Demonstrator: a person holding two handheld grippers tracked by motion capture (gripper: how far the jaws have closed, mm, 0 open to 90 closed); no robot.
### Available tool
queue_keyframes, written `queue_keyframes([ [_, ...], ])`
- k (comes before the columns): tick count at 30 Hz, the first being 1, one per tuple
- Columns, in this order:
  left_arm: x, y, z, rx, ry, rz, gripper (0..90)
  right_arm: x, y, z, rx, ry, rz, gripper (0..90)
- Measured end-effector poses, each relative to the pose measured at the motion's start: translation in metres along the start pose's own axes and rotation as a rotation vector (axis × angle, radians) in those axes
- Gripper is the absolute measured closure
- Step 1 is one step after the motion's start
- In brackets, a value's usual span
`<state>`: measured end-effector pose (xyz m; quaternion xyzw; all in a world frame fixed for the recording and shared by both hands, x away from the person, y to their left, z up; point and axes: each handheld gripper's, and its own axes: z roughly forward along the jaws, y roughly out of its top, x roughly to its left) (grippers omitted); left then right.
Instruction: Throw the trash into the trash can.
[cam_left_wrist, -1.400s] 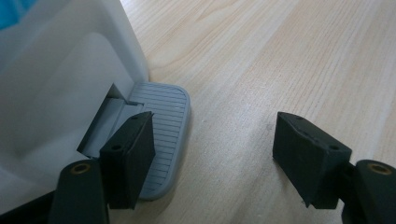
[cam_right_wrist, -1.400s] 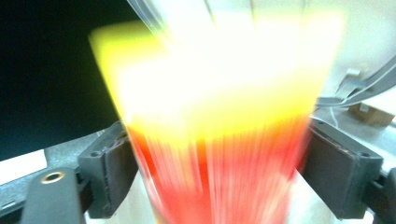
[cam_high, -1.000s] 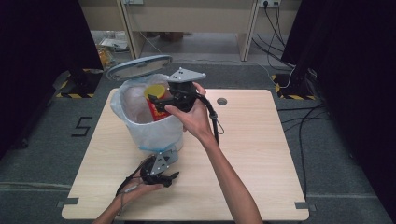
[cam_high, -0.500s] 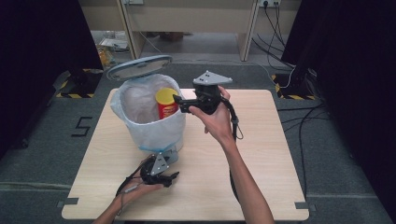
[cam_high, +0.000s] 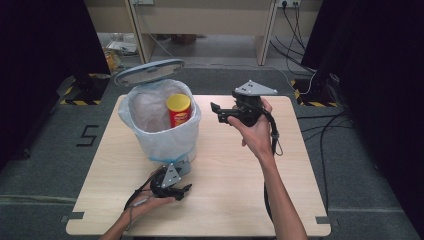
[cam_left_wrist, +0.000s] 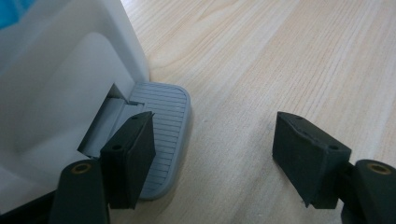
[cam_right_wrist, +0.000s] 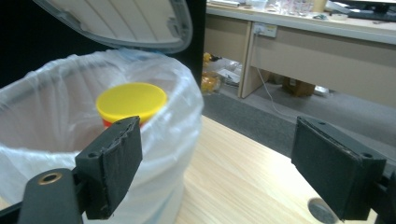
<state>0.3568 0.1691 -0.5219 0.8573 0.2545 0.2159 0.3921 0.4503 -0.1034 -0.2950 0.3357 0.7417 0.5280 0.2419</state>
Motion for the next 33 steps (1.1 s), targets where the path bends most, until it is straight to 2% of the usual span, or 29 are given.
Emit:
queue_keyframes([
  [4, 0.000, 0.000, 0.000, 0.000, 0.000, 0.000, 29.1, -0.007, -0.007, -0.005, 0.012, -0.017, 0.005, 17.0],
  [5, 0.000, 0.000, 0.000, 0.001, 0.000, 0.001, 29.1, -0.012, -0.012, -0.009, 0.016, -0.031, 0.009, 17.1],
  [16, 0.000, 0.000, 0.000, -0.003, 0.004, -0.001, 29.1, -0.032, -0.049, -0.030, 0.059, -0.090, 0.027, 17.0],
  [26, 0.000, 0.000, 0.000, -0.003, 0.003, -0.001, 29.1, -0.042, -0.085, -0.039, 0.104, -0.112, 0.048, 17.2],
  [33, 0.000, 0.000, 0.000, -0.003, 0.003, -0.001, 29.1, -0.044, -0.109, -0.043, 0.127, -0.122, 0.059, 17.2],
])
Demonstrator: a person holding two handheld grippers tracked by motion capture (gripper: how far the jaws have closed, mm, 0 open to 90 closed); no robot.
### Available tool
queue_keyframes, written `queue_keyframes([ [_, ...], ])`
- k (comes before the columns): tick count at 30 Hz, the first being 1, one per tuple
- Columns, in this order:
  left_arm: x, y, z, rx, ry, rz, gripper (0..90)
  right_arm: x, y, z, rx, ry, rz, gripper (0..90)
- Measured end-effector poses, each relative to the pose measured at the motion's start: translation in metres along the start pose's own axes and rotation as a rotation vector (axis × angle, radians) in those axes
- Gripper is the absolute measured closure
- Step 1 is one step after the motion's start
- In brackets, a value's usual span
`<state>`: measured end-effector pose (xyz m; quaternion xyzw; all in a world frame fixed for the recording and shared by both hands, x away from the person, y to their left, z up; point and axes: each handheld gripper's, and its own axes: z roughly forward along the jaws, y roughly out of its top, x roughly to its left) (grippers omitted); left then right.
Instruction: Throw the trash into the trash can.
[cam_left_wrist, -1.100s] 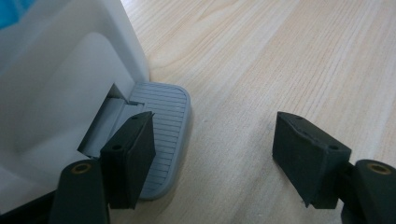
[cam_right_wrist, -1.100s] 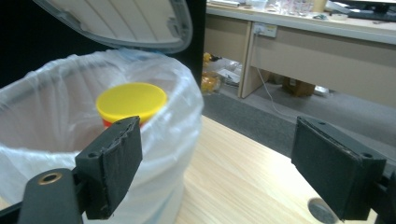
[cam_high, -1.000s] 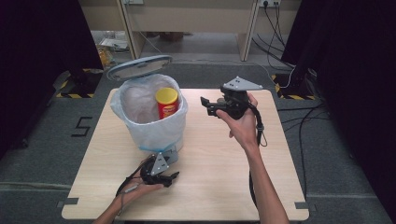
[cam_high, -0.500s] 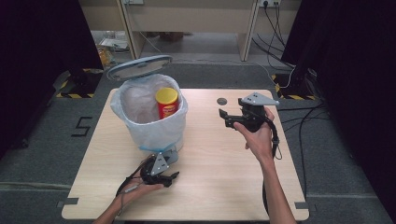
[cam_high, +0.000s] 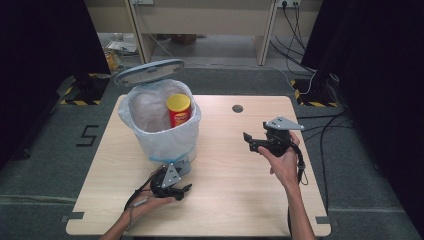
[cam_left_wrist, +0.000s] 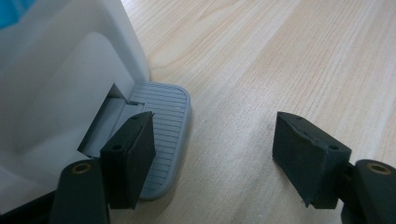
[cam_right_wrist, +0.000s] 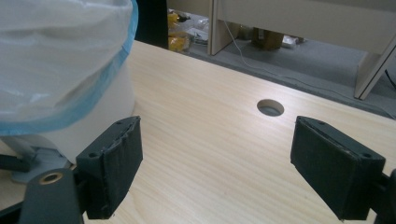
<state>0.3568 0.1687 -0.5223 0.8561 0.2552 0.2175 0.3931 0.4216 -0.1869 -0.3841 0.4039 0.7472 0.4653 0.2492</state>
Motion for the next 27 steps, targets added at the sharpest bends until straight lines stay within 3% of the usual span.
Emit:
queue_keyframes([
  [17, 0.000, 0.000, 0.000, 0.004, 0.000, -0.002, 29.1, -0.003, -0.052, 0.007, 0.060, -0.021, 0.024, 17.6],
  [26, 0.000, 0.000, 0.000, 0.004, 0.000, -0.001, 29.1, -0.002, -0.076, 0.010, 0.078, -0.017, 0.053, 18.0],
  [27, 0.000, 0.000, 0.000, 0.004, 0.000, -0.002, 29.1, -0.002, -0.085, 0.012, 0.084, -0.015, 0.076, 18.0],
])
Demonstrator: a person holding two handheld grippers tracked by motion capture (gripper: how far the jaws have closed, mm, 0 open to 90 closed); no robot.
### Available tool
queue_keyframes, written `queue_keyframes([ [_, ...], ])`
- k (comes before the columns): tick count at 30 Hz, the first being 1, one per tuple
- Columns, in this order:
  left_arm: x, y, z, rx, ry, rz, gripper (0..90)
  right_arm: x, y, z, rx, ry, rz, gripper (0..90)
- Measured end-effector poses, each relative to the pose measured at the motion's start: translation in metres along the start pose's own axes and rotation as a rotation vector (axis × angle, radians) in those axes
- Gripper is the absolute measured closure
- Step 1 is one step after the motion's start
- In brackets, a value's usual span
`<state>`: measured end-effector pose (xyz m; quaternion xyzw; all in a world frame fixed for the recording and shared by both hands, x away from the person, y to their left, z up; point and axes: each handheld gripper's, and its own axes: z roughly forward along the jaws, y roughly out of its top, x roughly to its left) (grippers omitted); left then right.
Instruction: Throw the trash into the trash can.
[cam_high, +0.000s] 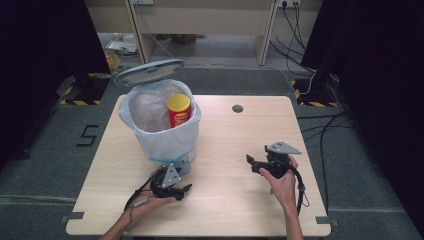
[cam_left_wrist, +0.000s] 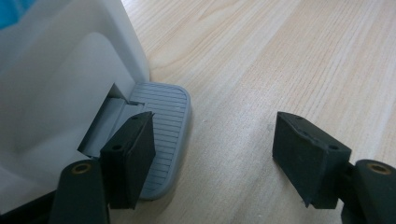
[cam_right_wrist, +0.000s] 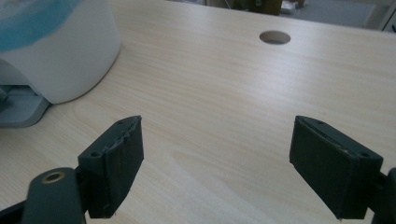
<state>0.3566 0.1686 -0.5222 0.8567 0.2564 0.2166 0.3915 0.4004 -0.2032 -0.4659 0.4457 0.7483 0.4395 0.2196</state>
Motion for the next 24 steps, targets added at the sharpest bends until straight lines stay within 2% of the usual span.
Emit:
queue_keyframes([
  [2, 0.000, 0.000, 0.000, 0.000, 0.000, 0.001, 29.1, -0.001, -0.005, 0.003, 0.039, -0.005, -0.025, 18.1],
  [5, 0.000, 0.000, 0.000, 0.000, 0.000, 0.001, 29.1, -0.001, -0.010, 0.003, 0.048, -0.018, -0.022, 18.1],
  [6, 0.000, 0.000, 0.000, 0.000, 0.000, 0.000, 29.1, -0.001, -0.016, 0.004, 0.069, -0.017, -0.023, 17.8],
  [9, 0.000, 0.000, 0.000, 0.000, 0.000, 0.000, 29.1, -0.001, -0.019, 0.004, 0.089, -0.037, -0.043, 17.8],
  [17, 0.000, 0.000, 0.000, 0.000, 0.000, 0.000, 29.1, 0.000, -0.031, 0.008, 0.146, -0.023, -0.041, 17.1],
  [22, 0.000, 0.000, 0.000, -0.001, 0.000, -0.001, 29.1, 0.003, -0.035, 0.011, 0.207, -0.045, -0.090, 16.8],
  [24, 0.000, 0.000, 0.000, -0.001, 0.000, -0.001, 29.1, 0.004, -0.036, 0.012, 0.215, -0.046, -0.096, 16.8],
])
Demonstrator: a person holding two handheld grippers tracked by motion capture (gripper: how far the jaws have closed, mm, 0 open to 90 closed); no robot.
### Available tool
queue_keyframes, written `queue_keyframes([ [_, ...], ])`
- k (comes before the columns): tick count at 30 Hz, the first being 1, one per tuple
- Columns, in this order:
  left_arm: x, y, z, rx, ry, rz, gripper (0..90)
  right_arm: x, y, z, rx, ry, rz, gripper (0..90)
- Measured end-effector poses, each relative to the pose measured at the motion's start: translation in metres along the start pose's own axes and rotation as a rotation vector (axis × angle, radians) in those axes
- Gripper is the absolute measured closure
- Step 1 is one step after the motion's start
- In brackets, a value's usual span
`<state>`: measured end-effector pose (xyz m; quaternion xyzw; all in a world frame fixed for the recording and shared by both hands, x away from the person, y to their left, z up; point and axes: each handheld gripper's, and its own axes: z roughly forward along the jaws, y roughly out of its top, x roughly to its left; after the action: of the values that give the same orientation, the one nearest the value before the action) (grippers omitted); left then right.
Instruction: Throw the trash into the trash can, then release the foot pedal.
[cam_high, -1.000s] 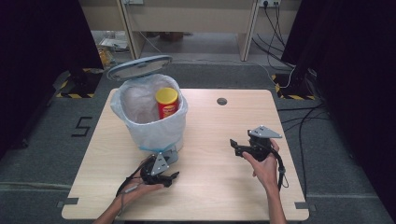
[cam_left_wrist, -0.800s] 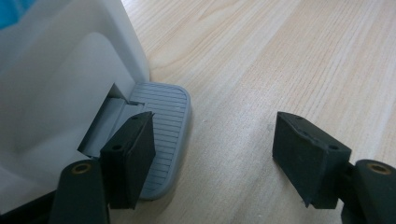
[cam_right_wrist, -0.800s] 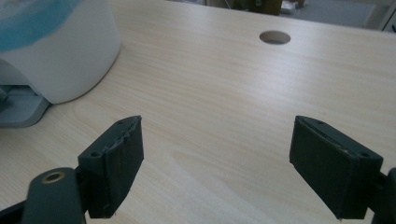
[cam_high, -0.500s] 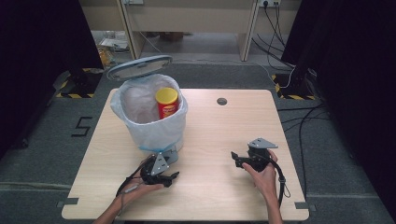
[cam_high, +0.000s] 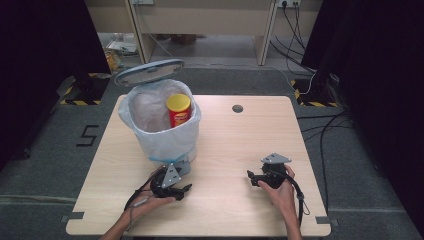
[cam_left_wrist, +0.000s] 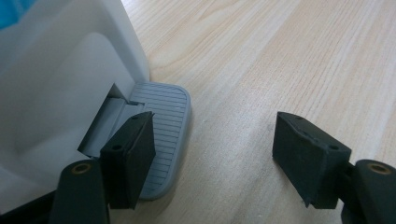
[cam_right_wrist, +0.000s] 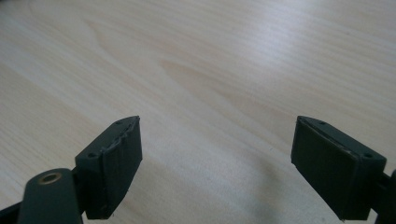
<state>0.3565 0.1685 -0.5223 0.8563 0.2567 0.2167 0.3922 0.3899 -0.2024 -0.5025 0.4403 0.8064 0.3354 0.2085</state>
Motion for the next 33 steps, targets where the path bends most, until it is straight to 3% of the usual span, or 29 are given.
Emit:
queue_keyframes([
  [2, 0.0001, 0.0000, -0.0001, 0.001, 0.000, 0.001, 29.1, 0.0016, -0.0058, 0.0060, 0.055, 0.002, -0.011, 15.0],
  [4, 0.0001, 0.0000, -0.0001, 0.001, 0.000, 0.001, 29.1, 0.0007, -0.0092, 0.0075, 0.031, 0.024, 0.026, 14.6],
  [10, 0.0001, 0.0000, -0.0001, 0.001, -0.001, 0.002, 29.1, 0.0027, -0.0108, 0.0101, 0.019, 0.028, 0.018, 8.1],
  [33, 0.0000, -0.0001, -0.0002, 0.001, 0.001, 0.004, 29.0, 0.0028, -0.0099, 0.0115, 0.025, 0.029, 0.020, 5.8],
])
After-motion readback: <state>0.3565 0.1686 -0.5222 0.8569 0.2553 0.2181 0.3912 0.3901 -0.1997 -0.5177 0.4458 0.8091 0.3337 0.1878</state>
